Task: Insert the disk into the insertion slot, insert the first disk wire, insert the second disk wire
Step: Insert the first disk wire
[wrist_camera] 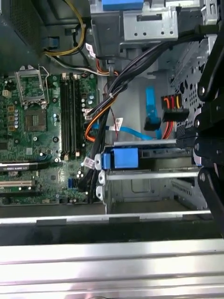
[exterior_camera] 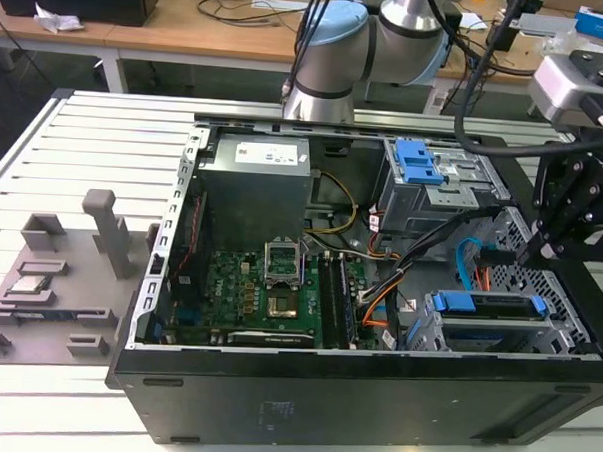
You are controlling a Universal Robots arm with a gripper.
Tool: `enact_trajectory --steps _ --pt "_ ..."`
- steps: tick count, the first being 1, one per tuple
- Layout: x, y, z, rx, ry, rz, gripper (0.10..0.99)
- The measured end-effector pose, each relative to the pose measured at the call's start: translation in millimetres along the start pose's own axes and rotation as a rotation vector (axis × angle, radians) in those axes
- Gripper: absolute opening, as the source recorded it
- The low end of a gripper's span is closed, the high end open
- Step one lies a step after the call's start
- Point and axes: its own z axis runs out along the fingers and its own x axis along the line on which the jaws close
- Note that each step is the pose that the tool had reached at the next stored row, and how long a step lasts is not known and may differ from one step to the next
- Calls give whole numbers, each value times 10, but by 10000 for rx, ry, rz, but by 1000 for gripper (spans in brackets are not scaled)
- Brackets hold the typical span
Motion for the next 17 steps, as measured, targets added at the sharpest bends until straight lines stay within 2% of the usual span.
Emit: enact_trajectory --steps 1,2,4,10,11,12,13,15,17 --pt "-42 0 9 0 4 0 106" --pt "-139 4 41 1 11 0 106" --pt "-206 5 102 1 10 0 106" --pt "-214 6 110 1 12 1 114" --pt "-214 5 110 1 12 0 235" --pt "-214 5 110 1 12 1 235" --pt "-215 5 115 1 16 0 302" --pt "-218 17 170 6 121 5 302" --pt "-223 20 194 8 138 4 302"
